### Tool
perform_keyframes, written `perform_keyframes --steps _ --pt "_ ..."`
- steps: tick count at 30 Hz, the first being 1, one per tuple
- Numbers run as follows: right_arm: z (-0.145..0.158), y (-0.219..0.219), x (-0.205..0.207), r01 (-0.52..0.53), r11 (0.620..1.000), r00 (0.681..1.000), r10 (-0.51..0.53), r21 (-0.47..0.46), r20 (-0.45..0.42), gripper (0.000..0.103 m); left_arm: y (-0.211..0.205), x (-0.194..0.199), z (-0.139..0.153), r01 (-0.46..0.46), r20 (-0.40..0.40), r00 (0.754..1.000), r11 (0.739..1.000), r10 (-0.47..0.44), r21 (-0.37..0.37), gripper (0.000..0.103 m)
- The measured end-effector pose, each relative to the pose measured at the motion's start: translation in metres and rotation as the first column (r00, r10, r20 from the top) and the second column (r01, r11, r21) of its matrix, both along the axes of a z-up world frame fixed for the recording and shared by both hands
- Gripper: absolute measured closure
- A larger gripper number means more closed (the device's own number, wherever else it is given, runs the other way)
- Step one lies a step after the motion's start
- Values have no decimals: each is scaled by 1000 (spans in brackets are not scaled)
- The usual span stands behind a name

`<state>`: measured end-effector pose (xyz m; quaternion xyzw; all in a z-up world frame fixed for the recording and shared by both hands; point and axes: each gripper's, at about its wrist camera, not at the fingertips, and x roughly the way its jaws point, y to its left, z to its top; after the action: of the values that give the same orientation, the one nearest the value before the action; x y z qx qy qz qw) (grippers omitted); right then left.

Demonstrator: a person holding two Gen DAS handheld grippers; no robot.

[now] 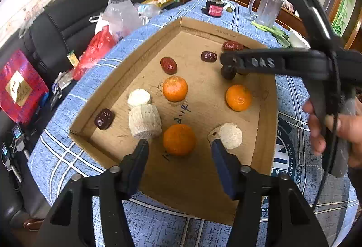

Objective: Organize fruits
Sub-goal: 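Open both tools to drop the dark date and orange into the tray, then move both open tools away from the tray toward the remaining items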

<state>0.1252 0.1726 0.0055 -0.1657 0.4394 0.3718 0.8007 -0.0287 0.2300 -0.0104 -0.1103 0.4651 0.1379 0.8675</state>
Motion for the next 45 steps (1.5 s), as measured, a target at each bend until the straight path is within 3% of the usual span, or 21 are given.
perform_keyframes --steps 10,14,22,26,30,35,41,45 --pt "17 -68 -29 100 994 995 -101 42 24 53 -16 -2 13 -21 38 999 998 18 62 33" --pt "20 -109 -41 155 986 987 -157 60 19 47 -29 7 18 -23 52 998 997 20 68 27" --pt "22 -195 -57 269 960 962 -271 82 19 47 -81 44 17 39 43 998 997 -42 72 26" --pt "16 -249 -52 360 929 932 -362 82 7 47 -117 69 12 99 17 995 992 -101 77 26" --pt "11 -306 -28 469 880 882 -471 80 5 47 -149 95 11 155 0 988 984 -156 83 26" --pt "13 -354 28 551 833 830 -553 53 64 47 -191 133 13 229 -24 973 964 -228 137 27" --pt "-9 -365 101 574 815 819 -573 79 -29 47 -215 164 7 270 -57 963 955 -264 122 27" --pt "-26 -352 125 542 837 841 -539 80 -57 47 -229 183 0 302 -85 952 943 -293 139 27"
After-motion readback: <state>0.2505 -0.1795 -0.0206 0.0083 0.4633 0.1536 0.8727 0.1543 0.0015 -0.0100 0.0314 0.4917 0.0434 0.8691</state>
